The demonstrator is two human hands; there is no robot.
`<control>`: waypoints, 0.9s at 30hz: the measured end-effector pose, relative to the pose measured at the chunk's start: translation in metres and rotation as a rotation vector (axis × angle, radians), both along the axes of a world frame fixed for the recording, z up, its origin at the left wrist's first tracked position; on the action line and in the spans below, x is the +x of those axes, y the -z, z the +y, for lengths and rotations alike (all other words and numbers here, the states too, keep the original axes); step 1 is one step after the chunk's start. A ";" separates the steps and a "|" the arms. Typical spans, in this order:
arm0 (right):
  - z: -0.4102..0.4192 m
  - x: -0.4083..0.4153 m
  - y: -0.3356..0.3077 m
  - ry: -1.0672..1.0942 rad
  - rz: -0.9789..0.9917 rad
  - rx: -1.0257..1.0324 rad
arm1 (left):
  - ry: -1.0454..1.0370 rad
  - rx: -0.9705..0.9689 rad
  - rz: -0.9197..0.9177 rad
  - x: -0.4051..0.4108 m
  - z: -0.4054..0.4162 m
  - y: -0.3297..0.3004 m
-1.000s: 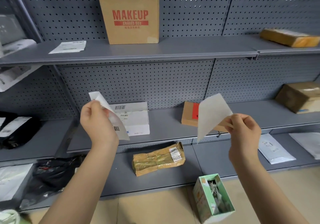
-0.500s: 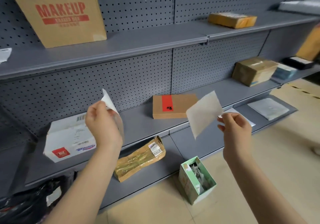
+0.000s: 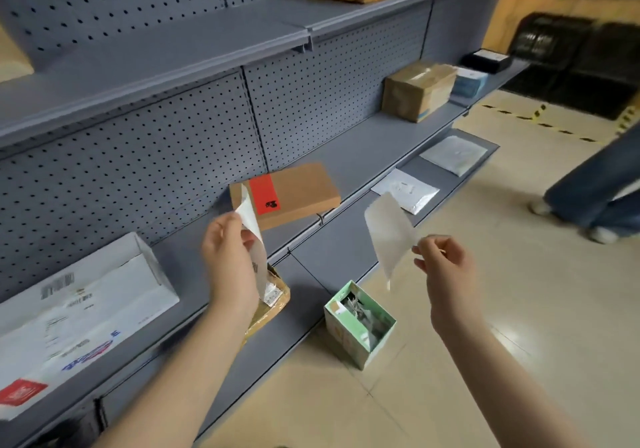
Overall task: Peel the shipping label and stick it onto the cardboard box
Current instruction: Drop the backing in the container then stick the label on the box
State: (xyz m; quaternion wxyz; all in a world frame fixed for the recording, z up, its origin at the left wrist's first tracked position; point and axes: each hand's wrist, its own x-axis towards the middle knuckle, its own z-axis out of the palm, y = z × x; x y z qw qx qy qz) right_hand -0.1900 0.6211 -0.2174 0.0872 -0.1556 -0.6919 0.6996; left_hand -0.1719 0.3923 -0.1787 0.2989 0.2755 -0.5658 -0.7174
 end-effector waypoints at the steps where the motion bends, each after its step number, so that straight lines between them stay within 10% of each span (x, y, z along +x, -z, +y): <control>1: 0.002 -0.001 0.008 0.011 -0.010 0.004 | 0.035 0.000 -0.015 -0.004 0.002 0.006; 27: 0.029 -0.117 0.426 -0.075 -0.147 0.650 | 0.264 0.121 -0.241 -0.095 0.019 0.352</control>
